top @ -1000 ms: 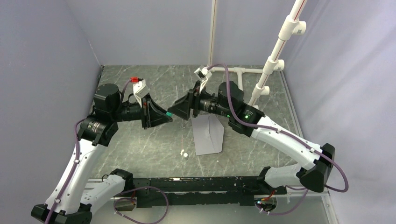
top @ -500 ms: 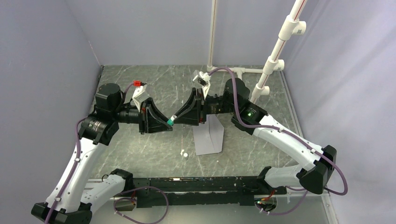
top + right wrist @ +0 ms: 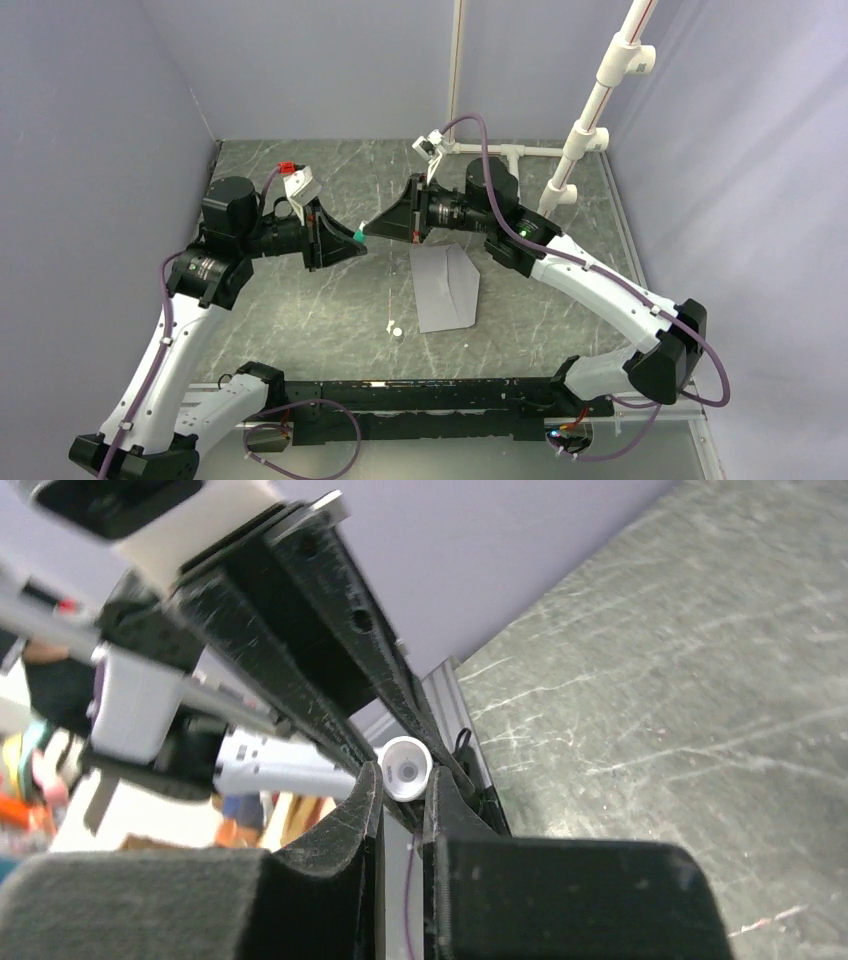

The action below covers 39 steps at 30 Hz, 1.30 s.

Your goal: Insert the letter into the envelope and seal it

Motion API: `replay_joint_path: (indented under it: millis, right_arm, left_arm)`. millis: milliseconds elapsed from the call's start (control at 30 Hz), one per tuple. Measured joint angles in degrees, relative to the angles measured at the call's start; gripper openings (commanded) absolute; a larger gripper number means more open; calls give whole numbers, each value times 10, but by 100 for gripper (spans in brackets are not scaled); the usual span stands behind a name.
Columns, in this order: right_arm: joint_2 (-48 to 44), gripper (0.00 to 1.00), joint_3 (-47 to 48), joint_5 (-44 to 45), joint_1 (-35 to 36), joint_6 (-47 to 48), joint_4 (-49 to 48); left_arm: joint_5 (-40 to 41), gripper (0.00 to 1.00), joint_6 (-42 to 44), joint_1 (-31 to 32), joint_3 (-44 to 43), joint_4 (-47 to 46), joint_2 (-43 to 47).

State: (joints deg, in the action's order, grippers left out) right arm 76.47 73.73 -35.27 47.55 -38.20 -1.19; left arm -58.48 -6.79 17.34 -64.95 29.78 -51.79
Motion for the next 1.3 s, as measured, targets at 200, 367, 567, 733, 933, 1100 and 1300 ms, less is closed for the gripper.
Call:
replay_joint_path:
  millis: [200, 367, 567, 733, 933, 1100, 1300]
  right_arm:
    - [21, 22, 25, 127, 6, -66, 74]
    - [19, 61, 24, 148, 7, -61, 98]
    - [-3, 55, 17, 137, 3, -56, 97]
    - [12, 53, 17, 119, 3, -63, 97]
    - [41, 36, 17, 102, 3, -73, 97]
    - [45, 33, 17, 74, 0, -88, 96]
    - [47, 44, 17, 45, -1, -98, 85]
  left_arm:
    - [95, 2, 12, 4, 8, 1, -15]
    - [101, 3, 30, 13, 19, 12, -30]
    - [79, 2, 45, 14, 30, 26, -41]
    - [58, 2, 47, 15, 37, 24, -43]
    - [46, 2, 58, 15, 38, 24, -43]
    - [47, 2, 56, 15, 38, 24, -39]
    - [71, 2, 43, 17, 37, 22, -26]
